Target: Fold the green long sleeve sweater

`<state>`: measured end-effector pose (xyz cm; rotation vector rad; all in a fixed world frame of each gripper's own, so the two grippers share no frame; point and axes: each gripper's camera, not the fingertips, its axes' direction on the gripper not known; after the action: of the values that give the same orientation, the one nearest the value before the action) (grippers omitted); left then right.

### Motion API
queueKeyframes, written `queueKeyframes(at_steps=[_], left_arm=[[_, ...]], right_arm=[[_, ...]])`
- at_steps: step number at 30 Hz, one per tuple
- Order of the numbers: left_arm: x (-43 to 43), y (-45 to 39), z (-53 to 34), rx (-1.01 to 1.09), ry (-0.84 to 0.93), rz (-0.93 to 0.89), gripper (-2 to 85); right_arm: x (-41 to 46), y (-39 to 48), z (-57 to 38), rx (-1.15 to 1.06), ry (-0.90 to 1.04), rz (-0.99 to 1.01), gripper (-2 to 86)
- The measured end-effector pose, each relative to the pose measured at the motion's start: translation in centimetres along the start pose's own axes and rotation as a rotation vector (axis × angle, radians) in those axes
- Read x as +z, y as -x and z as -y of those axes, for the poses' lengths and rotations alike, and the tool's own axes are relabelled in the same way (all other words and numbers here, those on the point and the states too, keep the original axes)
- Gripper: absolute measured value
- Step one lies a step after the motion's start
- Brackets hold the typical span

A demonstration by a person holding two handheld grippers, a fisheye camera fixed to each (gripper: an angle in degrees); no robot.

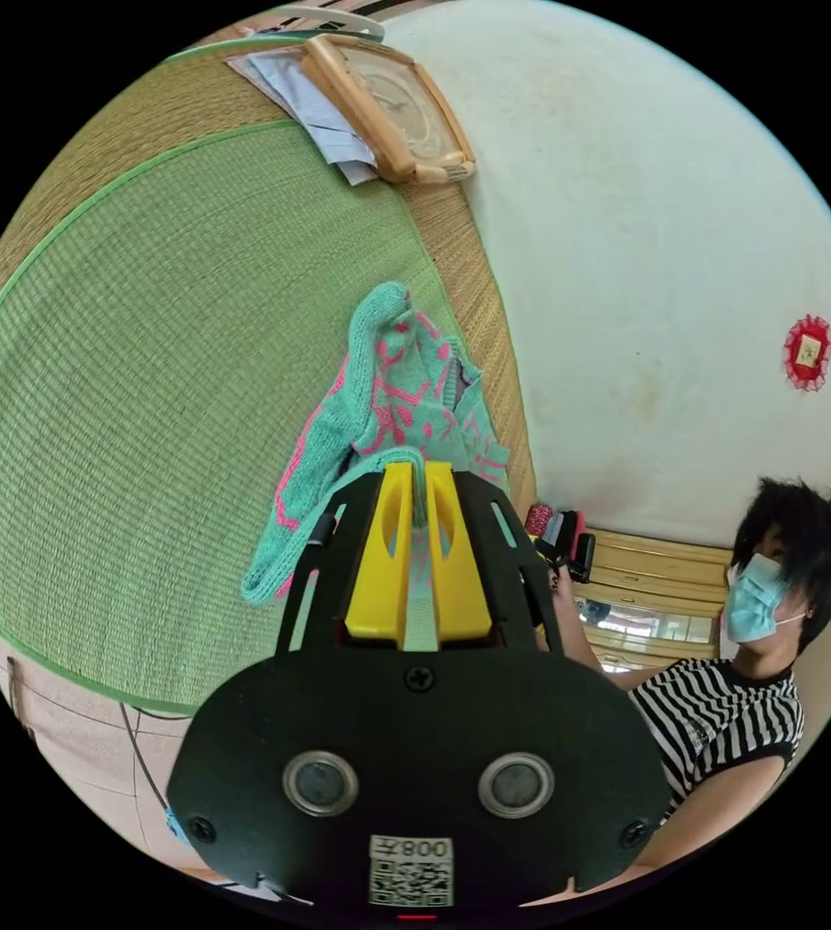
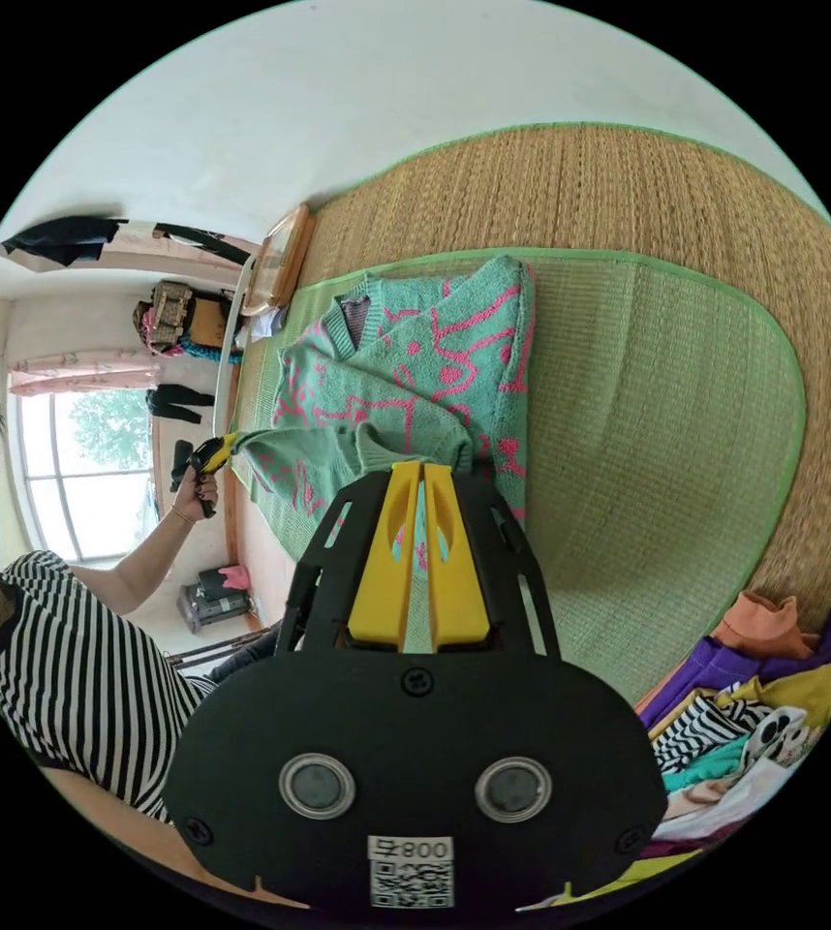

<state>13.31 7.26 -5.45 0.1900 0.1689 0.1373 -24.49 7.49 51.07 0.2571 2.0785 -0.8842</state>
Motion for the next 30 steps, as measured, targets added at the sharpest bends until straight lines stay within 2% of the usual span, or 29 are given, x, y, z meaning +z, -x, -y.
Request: queueKeyframes(at_steps=[10,20,25,27,30], left_arm=[[5.0,2.9,4.2,-0.105,-0.004,0.008,3.5],[3.3,0.6,2.8,-0.028,-0.103,-0.054,5.2],[4.5,-2.5,0.9,0.059,-0.143,0.045,4.7],[5.0,-3.3,0.4,0.06,-0.171,0.122,4.3],[4.8,-3.7,0.1,0.035,-0.237,0.158,3.2]], right_arm=[[2.5,-3.2,3.7,0.193,0.006,0.126,0.5],[-0.6,-1.5,1.0,0.245,-0.196,0.294,0.1],[1.8,5.2,1.3,0.097,-0.128,0.157,0.1],[4.1,8.8,1.9,0.021,-0.082,-0.026,0.1],[7.3,12.8,2.8,-0.07,-0.037,-0.185,0.1]])
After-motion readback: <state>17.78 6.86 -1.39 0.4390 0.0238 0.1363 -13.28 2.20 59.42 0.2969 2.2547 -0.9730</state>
